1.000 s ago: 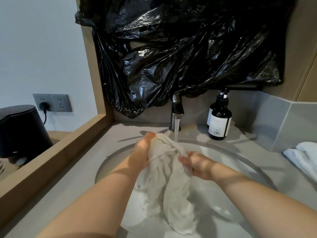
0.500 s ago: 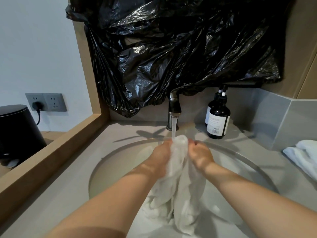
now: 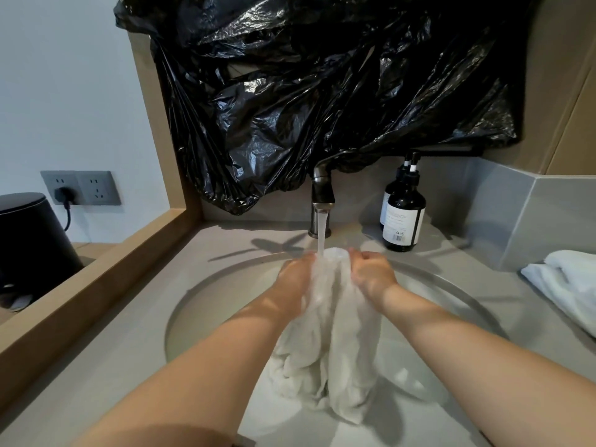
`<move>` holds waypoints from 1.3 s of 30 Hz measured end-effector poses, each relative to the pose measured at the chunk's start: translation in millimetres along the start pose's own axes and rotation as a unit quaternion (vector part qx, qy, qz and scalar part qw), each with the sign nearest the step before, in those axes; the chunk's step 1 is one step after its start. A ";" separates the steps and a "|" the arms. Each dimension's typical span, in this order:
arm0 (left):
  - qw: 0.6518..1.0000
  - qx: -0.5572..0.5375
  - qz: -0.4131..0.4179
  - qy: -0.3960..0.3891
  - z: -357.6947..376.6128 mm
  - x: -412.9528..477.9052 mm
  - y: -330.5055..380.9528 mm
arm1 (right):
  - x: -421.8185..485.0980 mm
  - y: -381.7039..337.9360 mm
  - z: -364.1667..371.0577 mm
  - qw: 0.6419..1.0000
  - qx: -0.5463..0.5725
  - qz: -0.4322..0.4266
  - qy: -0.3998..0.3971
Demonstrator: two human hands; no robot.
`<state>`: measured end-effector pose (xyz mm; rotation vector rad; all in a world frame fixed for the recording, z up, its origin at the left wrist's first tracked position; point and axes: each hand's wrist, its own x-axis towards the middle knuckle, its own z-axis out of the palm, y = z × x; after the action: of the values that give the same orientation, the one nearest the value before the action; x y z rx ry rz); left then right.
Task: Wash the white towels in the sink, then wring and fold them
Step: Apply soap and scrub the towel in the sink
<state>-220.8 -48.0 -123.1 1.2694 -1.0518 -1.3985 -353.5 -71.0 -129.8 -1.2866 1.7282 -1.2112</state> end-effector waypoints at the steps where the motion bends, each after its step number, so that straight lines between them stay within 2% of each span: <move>1: 1.000 0.023 0.019 -0.002 -3.1 -0.8 -0.3 | 0.9 0.2 -2.1 1.000 0.022 0.009 -0.014; 4: 0.988 0.134 0.029 -0.076 -15.1 -4.7 -5.6 | 0.8 -6.0 -1.8 0.997 0.059 0.004 -0.058; 6: 0.975 0.176 0.031 -0.135 -18.9 -8.2 -7.0 | 1.5 -10.4 0.9 0.995 0.085 -0.008 -0.052; 9: 0.965 0.223 0.055 -0.131 -20.5 -8.6 -5.0 | 6.5 -4.9 -3.5 0.997 0.056 -0.013 -0.044; 11: 0.976 0.154 0.079 -0.135 -21.2 -4.7 -3.7 | 12.7 6.5 -10.9 0.996 0.040 0.012 -0.078; 13: 0.989 0.061 0.086 -0.103 -25.4 -1.3 -2.3 | 14.7 16.1 -19.8 0.985 0.103 0.065 -0.126; 15: 0.990 0.019 0.102 -0.097 -29.0 -2.7 1.9 | 14.4 23.1 -25.7 0.958 0.160 0.129 -0.202; 16: 0.989 -0.005 0.104 -0.105 -31.0 -1.4 3.2 | 12.3 24.3 -29.2 0.945 0.129 0.140 -0.266; 18: 0.989 -0.077 0.084 -0.092 -35.5 2.3 4.3 | 3.9 27.8 -28.4 0.908 -0.006 0.115 -0.403; 19: 0.989 -0.104 0.072 -0.082 -37.5 2.4 5.2 | -2.6 30.7 -24.6 0.892 -0.080 0.104 -0.433; 21: 0.986 -0.135 0.048 -0.085 -38.5 7.8 3.6 | -8.1 34.8 -13.0 0.897 -0.187 0.066 -0.394; 22: 0.983 -0.157 0.038 -0.093 -38.9 6.4 5.4 | -7.8 35.5 -7.5 0.913 -0.192 0.032 -0.359; 24: 0.975 -0.194 0.022 -0.106 -41.0 5.9 8.7 | -2.4 35.1 -2.4 0.948 -0.144 0.006 -0.285; 27: 0.962 -0.209 0.016 -0.174 -46.7 10.5 8.7 | 4.7 25.1 -12.2 0.975 0.000 0.071 -0.211; 29: 0.983 -0.133 0.001 -0.128 -54.4 41.0 -10.5 | 1.2 10.7 -12.3 0.979 0.029 0.063 -0.193; 31: 0.999 -0.027 -0.014 -0.009 -49.7 53.5 -14.0 | -8.6 -3.7 -3.3 0.986 0.014 -0.002 -0.167; 33: 0.999 0.016 -0.006 0.042 -31.9 34.2 -0.8 | -22.4 -15.6 9.7 0.988 0.026 -0.070 -0.136; 35: 1.000 -0.007 0.006 -0.025 -17.7 21.6 1.3 | -34.2 -22.3 21.7 0.987 0.034 -0.111 -0.107; 37: 0.999 -0.024 0.005 -0.048 -6.4 26.5 -6.7 | -30.5 -22.3 28.5 0.989 -0.006 -0.145 -0.033; 38: 0.999 -0.036 0.019 -0.029 -5.3 36.5 -9.8 | -22.6 -19.5 26.9 0.990 -0.017 -0.137 0.004; 39: 0.997 -0.045 0.025 -0.059 -8.1 54.5 -18.3 | -9.1 -13.6 23.9 0.992 -0.012 -0.119 0.033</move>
<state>-215.5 -98.1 -151.9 1.0993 -1.0792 -1.4799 -324.9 -70.4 -125.7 -1.5155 1.6748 -1.3852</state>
